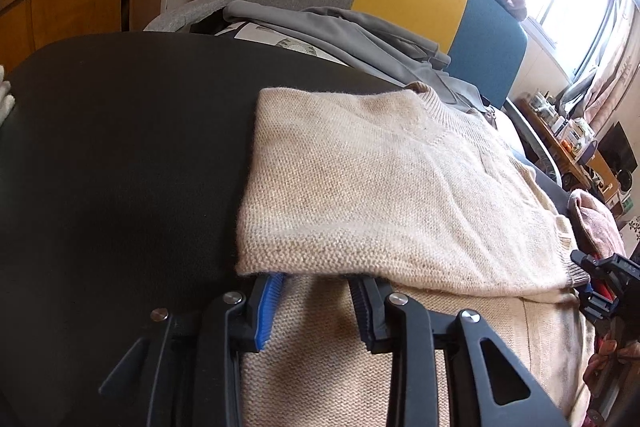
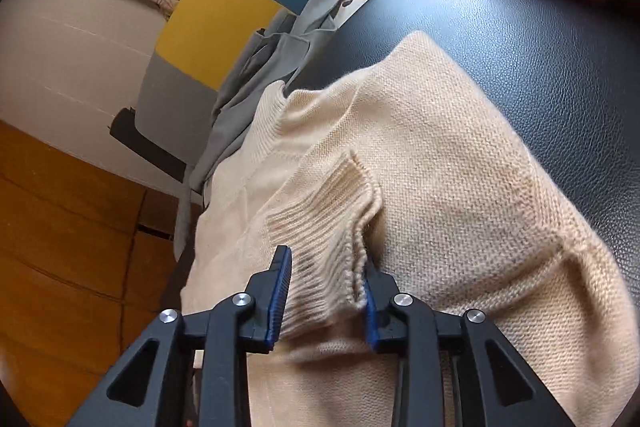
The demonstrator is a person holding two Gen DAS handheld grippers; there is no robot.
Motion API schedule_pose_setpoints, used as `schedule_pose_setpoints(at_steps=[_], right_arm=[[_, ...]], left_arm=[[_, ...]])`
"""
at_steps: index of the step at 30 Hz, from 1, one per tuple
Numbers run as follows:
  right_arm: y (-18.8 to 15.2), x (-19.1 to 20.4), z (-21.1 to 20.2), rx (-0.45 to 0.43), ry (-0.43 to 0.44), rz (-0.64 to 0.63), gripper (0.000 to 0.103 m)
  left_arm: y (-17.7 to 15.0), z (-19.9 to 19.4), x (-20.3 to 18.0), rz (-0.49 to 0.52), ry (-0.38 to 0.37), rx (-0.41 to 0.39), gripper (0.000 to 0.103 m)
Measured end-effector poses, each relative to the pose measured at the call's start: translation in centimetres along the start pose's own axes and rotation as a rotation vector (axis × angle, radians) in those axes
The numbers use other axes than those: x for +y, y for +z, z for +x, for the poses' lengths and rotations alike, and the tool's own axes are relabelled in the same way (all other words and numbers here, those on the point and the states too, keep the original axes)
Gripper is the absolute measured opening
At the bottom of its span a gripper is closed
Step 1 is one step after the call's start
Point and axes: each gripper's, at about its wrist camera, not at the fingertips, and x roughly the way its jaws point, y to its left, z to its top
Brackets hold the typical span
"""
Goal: Fold clothes
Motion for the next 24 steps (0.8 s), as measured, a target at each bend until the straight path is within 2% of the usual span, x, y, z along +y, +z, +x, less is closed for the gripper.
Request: schedule_pose_setpoints(at_steps=[1, 2, 5, 8, 12, 20, 22, 24], right_arm=[[0.0, 0.4, 0.1, 0.004, -0.027, -0.024, 0.023], [0.1, 1.0, 0.1, 0.002, -0.059, -0.057, 0.006], [0.4, 2.8, -0.3, -0.007, -0.142, -0.16, 0.005], [0.8, 5.0, -1.3, -0.036, -0.188, -0.268, 0.005], [1.6, 6.4, -2.7, -0.074, -0.26, -0.36, 0.005], [1.5, 2.1, -0.8, -0.013, -0.4, -0.311, 0.005], [1.3, 1.3, -0.8, -0.022, -0.381, -0.29, 0.006], [1.3, 0.9, -1.3, -0.031, -0.339, -0.263, 0.013]], left_arm=[[0.0, 0.0, 0.0, 0.0, -0.001, 0.0, 0.033], [0.0, 0.0, 0.0, -0.001, -0.002, -0.001, 0.033], [0.3, -0.2, 0.0, -0.008, -0.01, 0.002, 0.033], [0.7, -0.3, -0.2, -0.002, -0.013, 0.007, 0.033], [0.4, -0.2, -1.1, 0.047, -0.016, 0.014, 0.033], [-0.6, -0.9, -0.6, 0.039, -0.054, 0.026, 0.033], [-0.9, -1.2, -0.3, 0.032, -0.068, 0.029, 0.033], [-1.1, -1.5, -0.1, 0.025, -0.081, 0.032, 0.033]])
